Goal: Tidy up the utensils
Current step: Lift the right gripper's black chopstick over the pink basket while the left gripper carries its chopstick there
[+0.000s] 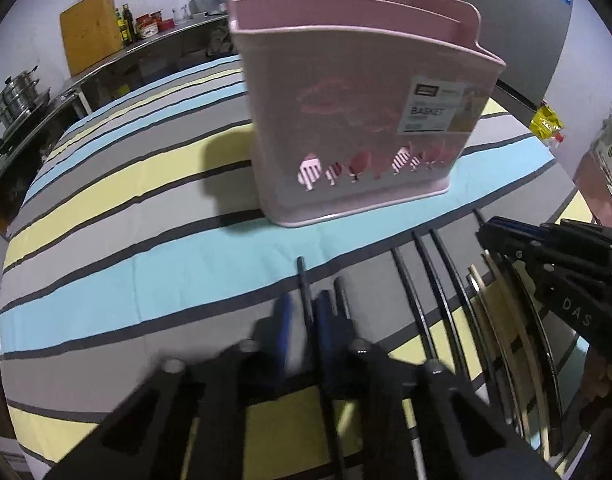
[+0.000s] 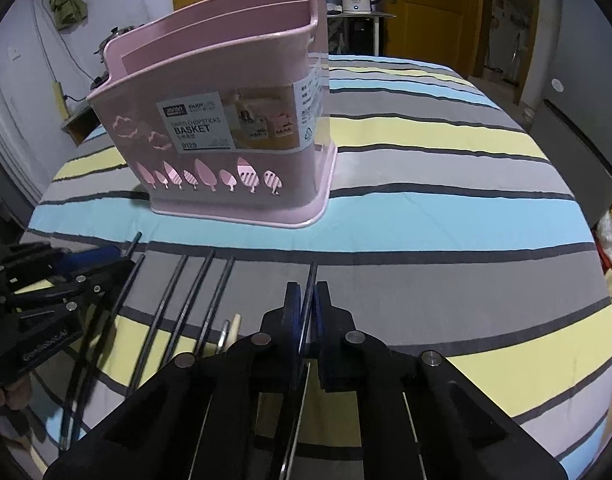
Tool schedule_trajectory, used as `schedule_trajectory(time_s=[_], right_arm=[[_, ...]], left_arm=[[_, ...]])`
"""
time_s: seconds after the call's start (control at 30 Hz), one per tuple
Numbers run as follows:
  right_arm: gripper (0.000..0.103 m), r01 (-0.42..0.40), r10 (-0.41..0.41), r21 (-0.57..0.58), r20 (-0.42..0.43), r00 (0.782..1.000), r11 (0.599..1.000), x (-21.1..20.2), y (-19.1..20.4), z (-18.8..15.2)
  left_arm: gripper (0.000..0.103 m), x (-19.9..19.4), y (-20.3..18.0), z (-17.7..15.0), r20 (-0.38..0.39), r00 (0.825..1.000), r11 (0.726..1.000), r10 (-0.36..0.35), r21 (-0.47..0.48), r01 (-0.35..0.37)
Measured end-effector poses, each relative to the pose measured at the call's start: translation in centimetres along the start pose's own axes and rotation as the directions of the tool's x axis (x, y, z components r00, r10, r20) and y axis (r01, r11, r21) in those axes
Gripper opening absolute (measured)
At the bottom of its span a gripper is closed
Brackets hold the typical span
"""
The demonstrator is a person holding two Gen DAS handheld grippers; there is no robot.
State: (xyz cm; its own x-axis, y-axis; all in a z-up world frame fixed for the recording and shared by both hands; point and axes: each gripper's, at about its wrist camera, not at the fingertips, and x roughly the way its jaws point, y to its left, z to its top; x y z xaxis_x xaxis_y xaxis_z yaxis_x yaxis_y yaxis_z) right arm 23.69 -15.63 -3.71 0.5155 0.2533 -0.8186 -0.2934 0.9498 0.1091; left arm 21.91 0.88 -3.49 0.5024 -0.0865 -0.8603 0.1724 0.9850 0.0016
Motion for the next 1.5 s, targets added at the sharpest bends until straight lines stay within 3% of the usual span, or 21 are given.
schedule_trajectory(time_s=[0.37,0.67,1.03,1.5], right_arm=[[0.005,-0.063,0.064,-0.012,0.119,0.991,0.998,-5.8,1.0,2.3],[0.004,-0.069,0.078,-0.046,0.235,0.969,0.997,-12.0,1.8,4.3],[0.004,-0.06,0.078,-0.064,0.317,0.945,0.996,-16.3,2.1,5.1],[0.004,-0.075,0.1,-0.077,0.417,0.904,0.994,-20.0,3.2,6.8]], left_arm=[[0.006,-6.1,0.7,1.2,0.101,0.993,0.998,-0.063,-0.016,0.065],[0.005,-14.0,0.8,3.5,0.241,0.967,0.997,-0.079,0.026,0.075],[0.005,-17.5,1.0,4.5,0.307,0.948,0.997,-0.082,0.036,0.075],[0.005,-20.6,1.6,6.9,0.358,0.926,0.992,-0.12,0.006,0.126]])
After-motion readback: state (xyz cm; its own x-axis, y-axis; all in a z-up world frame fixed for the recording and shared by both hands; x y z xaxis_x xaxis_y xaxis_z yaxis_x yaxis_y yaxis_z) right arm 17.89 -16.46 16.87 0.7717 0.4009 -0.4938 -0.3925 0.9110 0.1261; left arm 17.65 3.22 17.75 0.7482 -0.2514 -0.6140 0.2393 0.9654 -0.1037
